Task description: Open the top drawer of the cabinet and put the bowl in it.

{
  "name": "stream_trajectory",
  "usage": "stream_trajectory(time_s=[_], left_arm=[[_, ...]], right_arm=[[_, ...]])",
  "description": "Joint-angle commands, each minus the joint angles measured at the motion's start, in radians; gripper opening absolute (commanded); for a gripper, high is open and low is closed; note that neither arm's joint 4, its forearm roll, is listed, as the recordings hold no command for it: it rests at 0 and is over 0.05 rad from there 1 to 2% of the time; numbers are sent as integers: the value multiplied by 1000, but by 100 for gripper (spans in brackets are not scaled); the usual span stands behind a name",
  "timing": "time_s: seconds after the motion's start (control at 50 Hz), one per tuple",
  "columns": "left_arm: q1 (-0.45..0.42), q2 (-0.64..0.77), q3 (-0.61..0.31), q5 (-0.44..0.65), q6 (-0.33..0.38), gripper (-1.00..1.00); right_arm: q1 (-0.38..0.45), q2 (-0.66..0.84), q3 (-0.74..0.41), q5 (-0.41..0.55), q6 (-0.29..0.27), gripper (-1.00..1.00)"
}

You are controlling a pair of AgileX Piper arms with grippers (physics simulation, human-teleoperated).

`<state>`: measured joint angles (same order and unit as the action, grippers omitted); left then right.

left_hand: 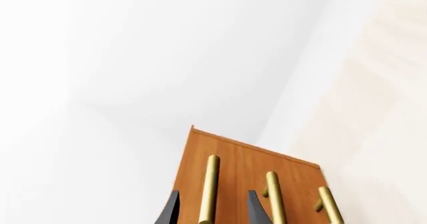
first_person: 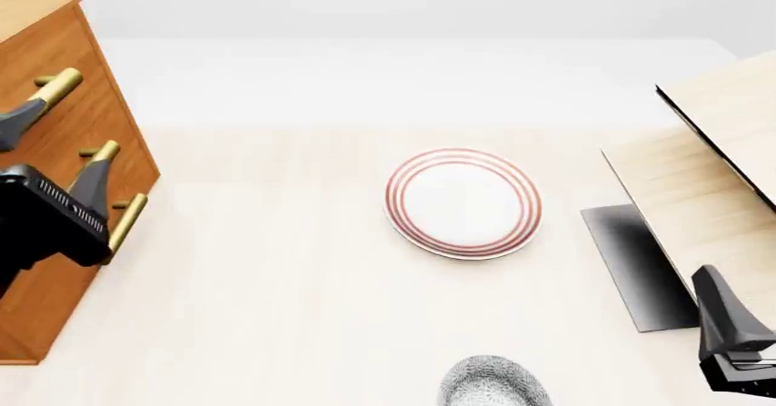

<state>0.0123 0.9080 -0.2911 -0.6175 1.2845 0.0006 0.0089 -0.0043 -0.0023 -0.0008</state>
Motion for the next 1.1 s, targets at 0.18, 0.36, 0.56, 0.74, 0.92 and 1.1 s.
stream_trajectory(time_s=[0.18,0.36,0.56,0.74,0.92,1.1], left_arm=[[31,145,-40,-69,117,100],[55,175,-47,-88,133,100],[84,206,-71,-101,143,100],[98,213,-102,-74,124,100],[117,231,-118,-72,117,100],[136,259,-121,-91,120,100]], right_arm=[[0,-1,0,0,0,100],[0,-1,0,0,0,100],[0,-2,0,0,0,100],[0,-1,1,0,1,100],[0,-2,0,0,0,100],[0,-2,0,0,0,100]])
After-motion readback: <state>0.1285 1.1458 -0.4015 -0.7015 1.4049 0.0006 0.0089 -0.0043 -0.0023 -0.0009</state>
